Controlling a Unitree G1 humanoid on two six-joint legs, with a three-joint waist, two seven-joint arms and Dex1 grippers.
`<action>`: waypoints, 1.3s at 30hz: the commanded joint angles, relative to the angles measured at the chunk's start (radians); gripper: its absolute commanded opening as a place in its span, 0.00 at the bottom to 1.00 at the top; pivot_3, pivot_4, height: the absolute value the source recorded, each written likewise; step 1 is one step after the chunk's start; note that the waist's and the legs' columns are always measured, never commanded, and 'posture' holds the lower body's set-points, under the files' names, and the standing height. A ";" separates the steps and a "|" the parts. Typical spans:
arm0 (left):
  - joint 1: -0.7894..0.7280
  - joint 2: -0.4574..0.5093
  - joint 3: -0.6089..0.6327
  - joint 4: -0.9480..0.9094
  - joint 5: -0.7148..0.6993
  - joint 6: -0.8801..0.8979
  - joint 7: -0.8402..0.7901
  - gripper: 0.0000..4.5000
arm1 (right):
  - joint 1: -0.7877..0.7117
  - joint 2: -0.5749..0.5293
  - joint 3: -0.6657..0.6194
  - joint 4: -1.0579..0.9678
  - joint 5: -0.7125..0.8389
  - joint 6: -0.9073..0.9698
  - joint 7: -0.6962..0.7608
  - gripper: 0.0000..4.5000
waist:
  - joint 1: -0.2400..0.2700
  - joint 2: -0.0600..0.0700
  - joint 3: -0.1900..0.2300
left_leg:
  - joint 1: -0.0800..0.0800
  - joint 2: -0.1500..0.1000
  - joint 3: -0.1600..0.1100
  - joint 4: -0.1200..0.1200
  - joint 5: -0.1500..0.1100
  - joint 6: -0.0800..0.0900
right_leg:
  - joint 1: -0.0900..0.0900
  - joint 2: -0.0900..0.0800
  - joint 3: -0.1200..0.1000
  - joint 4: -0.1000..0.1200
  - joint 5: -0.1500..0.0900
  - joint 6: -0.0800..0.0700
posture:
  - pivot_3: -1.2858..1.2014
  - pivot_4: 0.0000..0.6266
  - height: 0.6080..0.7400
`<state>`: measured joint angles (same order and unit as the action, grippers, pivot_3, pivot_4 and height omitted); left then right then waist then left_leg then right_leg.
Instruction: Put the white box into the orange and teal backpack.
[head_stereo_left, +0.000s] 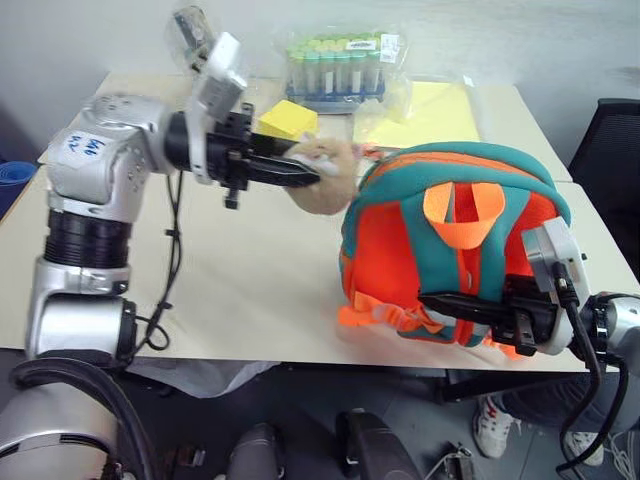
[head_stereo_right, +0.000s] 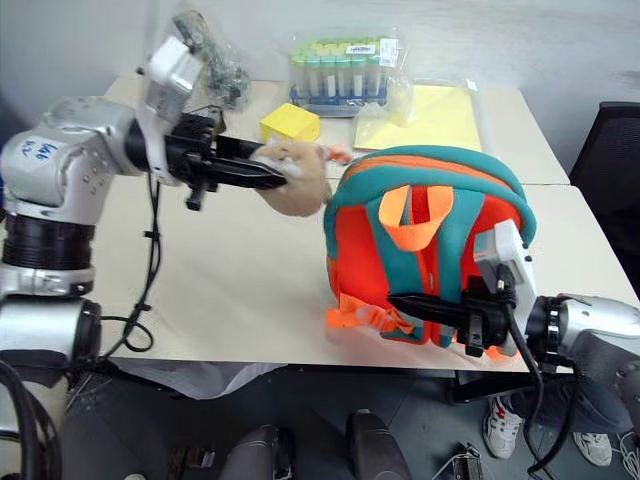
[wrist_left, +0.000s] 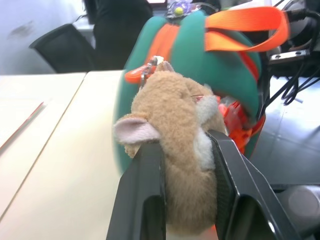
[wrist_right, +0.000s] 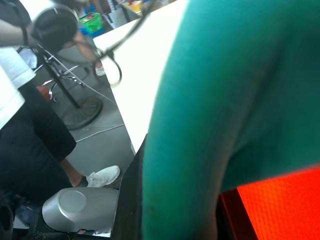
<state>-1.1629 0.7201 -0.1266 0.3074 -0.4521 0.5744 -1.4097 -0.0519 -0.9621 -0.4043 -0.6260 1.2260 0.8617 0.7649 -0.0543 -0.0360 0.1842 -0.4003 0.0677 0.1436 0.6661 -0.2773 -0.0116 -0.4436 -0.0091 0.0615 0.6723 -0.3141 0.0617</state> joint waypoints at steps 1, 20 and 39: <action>0.024 0.035 -0.063 0.069 0.132 -0.186 -0.065 0.20 | 0.018 0.011 -0.051 -0.027 0.010 -0.028 0.002 0.00 | 0.002 0.000 0.000 | 0.000 0.000 0.000 0.000 0.000 0.000 | 0.000 0.000 0.000 0.000 0.000 0.000 | 0.52 0.24 1.00; 0.340 -0.184 -0.172 -0.105 0.296 -0.326 0.101 0.33 | 0.000 0.010 -0.036 0.031 -0.182 -0.102 -0.032 0.14 | 0.014 0.000 0.000 | -0.002 0.000 0.000 0.002 -0.001 0.003 | 0.000 -0.001 0.001 0.000 0.000 0.000 | 0.52 0.24 1.00; 0.397 0.165 0.326 -0.263 -0.114 0.205 0.154 1.00 | 0.234 -0.258 -0.680 0.595 -0.352 -0.012 0.551 0.99 | 0.016 -0.001 -0.001 | 0.015 0.001 -0.002 -0.003 -0.007 0.007 | 0.019 -0.001 -0.002 -0.010 0.000 0.000 | 0.52 0.24 1.00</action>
